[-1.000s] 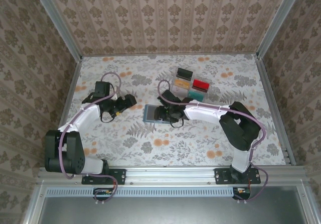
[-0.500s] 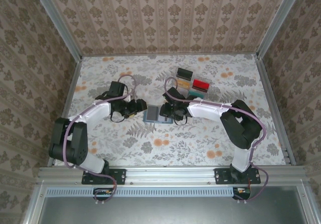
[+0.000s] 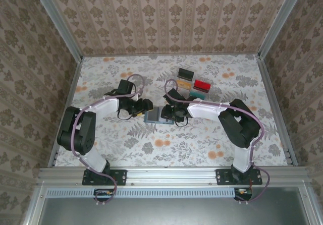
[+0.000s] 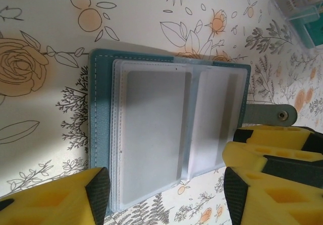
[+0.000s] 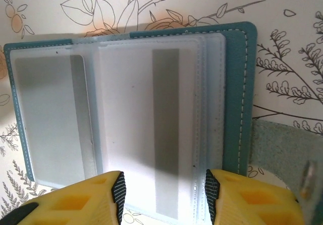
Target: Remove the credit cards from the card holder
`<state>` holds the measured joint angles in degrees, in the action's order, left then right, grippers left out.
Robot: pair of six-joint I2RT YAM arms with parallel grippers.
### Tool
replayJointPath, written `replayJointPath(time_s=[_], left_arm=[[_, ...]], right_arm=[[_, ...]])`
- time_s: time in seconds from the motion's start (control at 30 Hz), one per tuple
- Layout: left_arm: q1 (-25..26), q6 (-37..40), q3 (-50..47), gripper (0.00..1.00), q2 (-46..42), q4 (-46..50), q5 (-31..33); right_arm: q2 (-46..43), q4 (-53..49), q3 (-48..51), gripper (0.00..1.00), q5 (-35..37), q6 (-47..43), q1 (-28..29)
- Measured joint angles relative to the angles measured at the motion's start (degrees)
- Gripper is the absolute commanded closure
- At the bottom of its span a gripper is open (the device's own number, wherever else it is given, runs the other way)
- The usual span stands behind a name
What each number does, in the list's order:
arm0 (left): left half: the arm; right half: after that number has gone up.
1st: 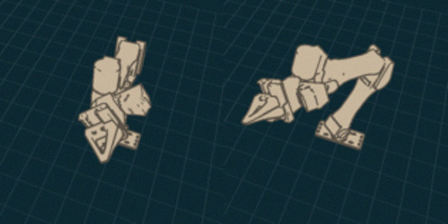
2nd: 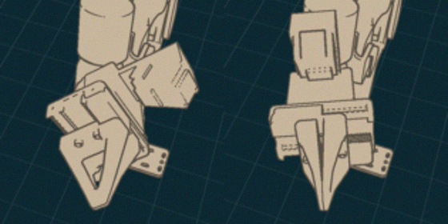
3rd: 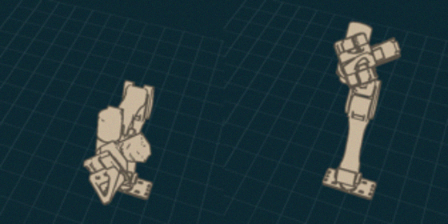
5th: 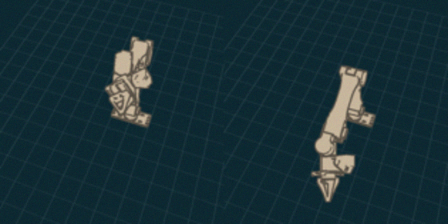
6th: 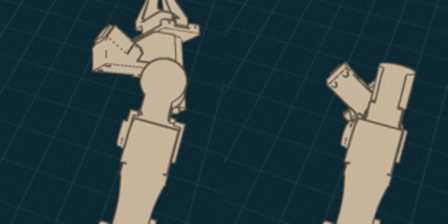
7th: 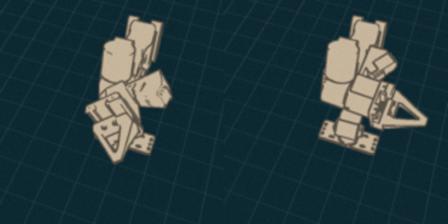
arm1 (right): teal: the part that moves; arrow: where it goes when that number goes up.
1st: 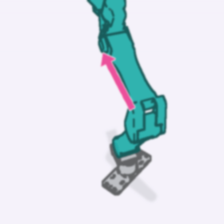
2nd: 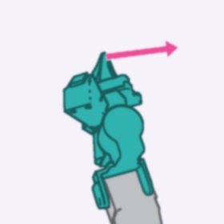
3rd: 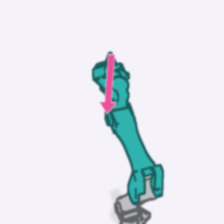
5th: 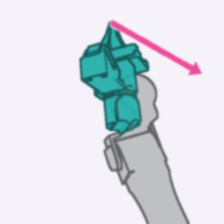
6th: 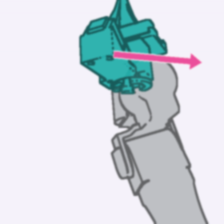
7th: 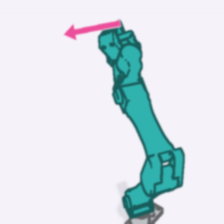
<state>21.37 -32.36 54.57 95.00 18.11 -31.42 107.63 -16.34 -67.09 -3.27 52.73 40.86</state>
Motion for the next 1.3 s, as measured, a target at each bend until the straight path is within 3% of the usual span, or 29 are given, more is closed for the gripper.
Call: replayJointPath(time_s=[0.7,1.3], left_arm=[[0.09,-0.61,-0.02,0.52,3.63,-1.14,-0.22],[0.09,-0.63,-0.07,0.52,3.63,-1.09,-0.09]], right_arm=[[-0.35,2.10,1.49,0.58,0.00,-0.26,-0.11],[-1.75,3.32,2.34,0.59,-0.42,-1.77,-0.74]])
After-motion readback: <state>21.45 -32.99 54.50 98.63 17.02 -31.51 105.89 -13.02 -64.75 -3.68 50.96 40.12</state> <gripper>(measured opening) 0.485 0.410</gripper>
